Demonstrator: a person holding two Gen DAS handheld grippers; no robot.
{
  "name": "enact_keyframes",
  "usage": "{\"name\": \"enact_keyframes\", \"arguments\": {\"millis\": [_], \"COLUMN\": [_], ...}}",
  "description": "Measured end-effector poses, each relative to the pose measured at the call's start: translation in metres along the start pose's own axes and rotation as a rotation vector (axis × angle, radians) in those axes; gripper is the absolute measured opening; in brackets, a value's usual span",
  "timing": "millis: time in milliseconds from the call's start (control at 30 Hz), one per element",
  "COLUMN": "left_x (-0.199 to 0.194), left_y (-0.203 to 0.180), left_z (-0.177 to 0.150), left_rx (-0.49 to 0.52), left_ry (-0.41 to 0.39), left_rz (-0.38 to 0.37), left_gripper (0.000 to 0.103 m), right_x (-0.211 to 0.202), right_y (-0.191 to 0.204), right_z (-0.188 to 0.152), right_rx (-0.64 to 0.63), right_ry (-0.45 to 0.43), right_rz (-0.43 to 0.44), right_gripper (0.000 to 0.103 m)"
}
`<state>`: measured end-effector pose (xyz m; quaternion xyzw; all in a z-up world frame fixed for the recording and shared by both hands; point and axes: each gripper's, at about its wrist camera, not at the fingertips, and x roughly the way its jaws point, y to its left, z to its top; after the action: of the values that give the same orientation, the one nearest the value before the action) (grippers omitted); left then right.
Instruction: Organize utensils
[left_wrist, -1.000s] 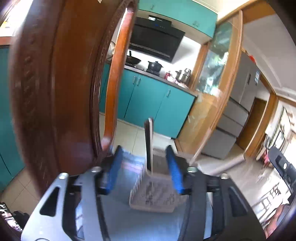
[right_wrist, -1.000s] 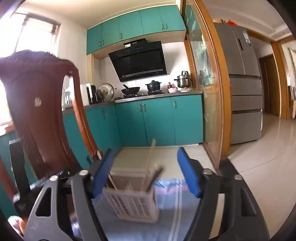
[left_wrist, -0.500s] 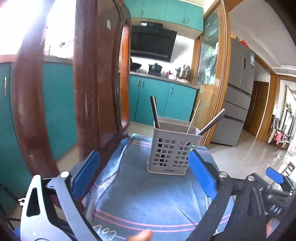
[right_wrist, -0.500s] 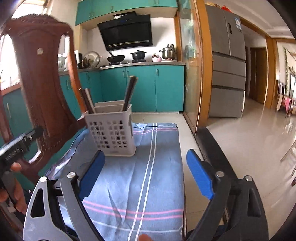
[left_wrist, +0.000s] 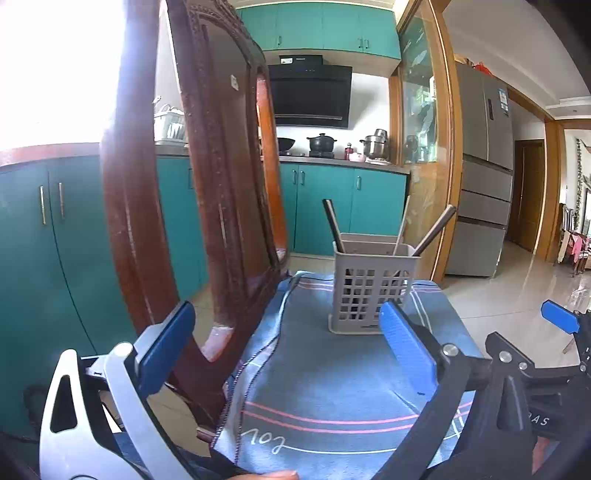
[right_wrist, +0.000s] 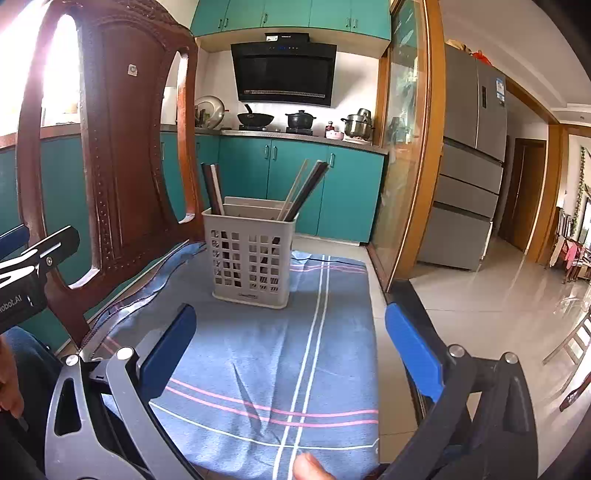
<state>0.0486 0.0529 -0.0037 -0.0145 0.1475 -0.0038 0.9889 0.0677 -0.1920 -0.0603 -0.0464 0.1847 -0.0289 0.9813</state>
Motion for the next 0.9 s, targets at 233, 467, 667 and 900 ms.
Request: {"name": "enact_keyframes", "arguments": {"millis": [233, 467, 667, 900], "left_x": [-0.0013, -0.0003, 0.0005, 0.0012], "left_y": [0.0065, 0.0062, 0.0047, 0.0023], "left_z": [0.0034, 0.0021, 0.0013, 0.0004], "left_rx": [-0.021, -0.014, -0.009, -0.004], "left_ry": [-0.004, 0.008, 0.016, 0.023], "left_rz": [-0.016, -0.014, -0.023, -0.032], "left_gripper": [0.1, 0.1, 0.1, 0.1], "right_x": [-0.0002, 0.0009, 0.0005, -0.0001], "right_y": [0.0017, -0.0009, -0.0002, -0.0035], "right_z": [0.0003, -0.0003, -0.0001, -0.0003], "right_rx": [-0.006, 0.004, 0.002, 0.015], "right_ry": [-0.007, -0.003, -0.009, -0.013], "right_rz": [-0.005, -0.004, -0.005, -0.008], "right_gripper": [0.1, 0.1, 0.1, 0.1]}}
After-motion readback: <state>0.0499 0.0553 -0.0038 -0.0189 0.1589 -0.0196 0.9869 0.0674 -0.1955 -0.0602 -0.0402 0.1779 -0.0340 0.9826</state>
